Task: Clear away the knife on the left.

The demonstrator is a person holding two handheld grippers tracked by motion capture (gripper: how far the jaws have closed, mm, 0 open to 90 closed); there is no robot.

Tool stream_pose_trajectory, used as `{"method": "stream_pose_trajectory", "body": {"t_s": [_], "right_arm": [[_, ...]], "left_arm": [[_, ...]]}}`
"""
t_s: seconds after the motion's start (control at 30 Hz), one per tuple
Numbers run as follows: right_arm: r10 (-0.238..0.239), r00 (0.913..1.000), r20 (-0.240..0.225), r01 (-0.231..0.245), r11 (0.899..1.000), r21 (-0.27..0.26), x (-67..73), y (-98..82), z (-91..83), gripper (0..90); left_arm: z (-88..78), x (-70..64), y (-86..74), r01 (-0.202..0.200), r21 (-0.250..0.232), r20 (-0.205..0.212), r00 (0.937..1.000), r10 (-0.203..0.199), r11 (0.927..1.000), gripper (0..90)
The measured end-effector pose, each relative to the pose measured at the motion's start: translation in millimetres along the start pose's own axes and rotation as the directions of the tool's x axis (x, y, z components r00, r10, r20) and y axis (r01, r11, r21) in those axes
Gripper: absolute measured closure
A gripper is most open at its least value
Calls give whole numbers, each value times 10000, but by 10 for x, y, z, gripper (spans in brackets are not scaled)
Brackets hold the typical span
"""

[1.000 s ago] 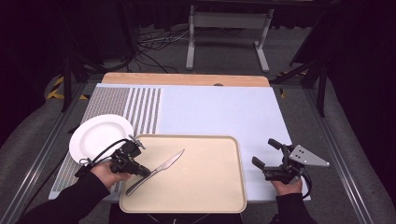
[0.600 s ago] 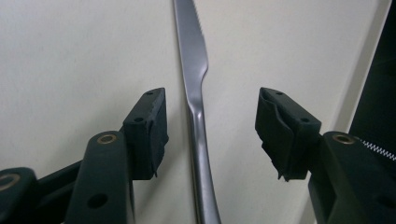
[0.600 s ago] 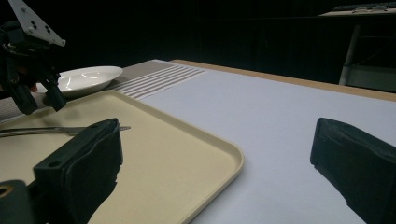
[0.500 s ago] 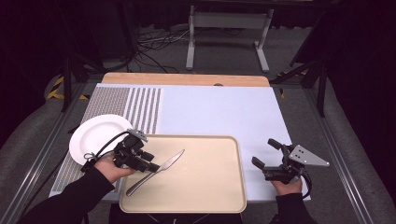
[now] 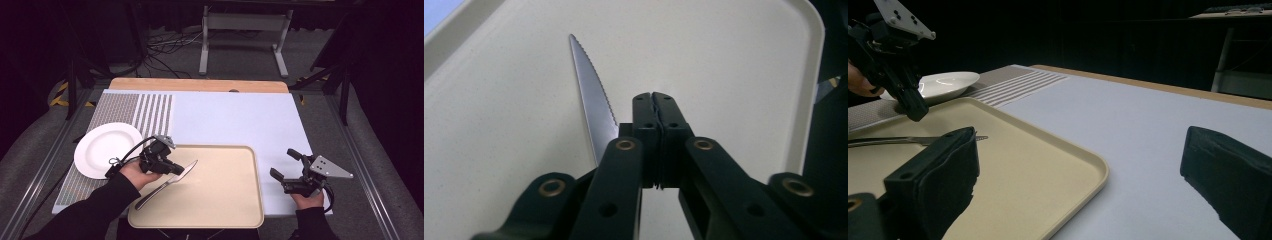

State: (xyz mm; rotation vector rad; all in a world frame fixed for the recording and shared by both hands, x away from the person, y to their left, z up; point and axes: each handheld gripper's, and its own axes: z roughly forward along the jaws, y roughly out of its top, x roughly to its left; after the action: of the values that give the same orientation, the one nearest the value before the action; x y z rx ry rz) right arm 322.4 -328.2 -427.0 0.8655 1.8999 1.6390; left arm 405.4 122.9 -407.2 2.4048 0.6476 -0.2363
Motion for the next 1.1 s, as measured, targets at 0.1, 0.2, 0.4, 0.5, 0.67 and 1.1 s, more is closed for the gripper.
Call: {"method": "stream_pose_trajectory", "body": {"t_s": [0.1,0.2,0.4,0.5,0.67,1.1], "right_arm": [[11,10000,-9,-11,10000,-4,-2,-1,-1,30],[20,10000,-16,-20,10000,-5,-5,-2,0,30],[55,10000,-32,-55,10000,9,-4,-2,2,30],[76,9999,-72,-75,10000,54,-6,-4,5,32],[68,10000,-37,-68,10000,5,-5,-3,1,32],[66,10000,-39,-66,10000,34,-4,-5,6,32]], "left_arm": [[41,2,21,36,36,-108,9999,-35,10000,900],[86,4,37,73,70,-164,9998,-72,9999,900],[199,25,38,33,217,-384,9993,-24,9998,900],[278,28,32,76,307,-406,9992,-64,9995,900],[375,28,42,101,485,-275,9996,-87,9988,900],[434,73,36,89,560,-190,9998,-78,9984,900]]}}
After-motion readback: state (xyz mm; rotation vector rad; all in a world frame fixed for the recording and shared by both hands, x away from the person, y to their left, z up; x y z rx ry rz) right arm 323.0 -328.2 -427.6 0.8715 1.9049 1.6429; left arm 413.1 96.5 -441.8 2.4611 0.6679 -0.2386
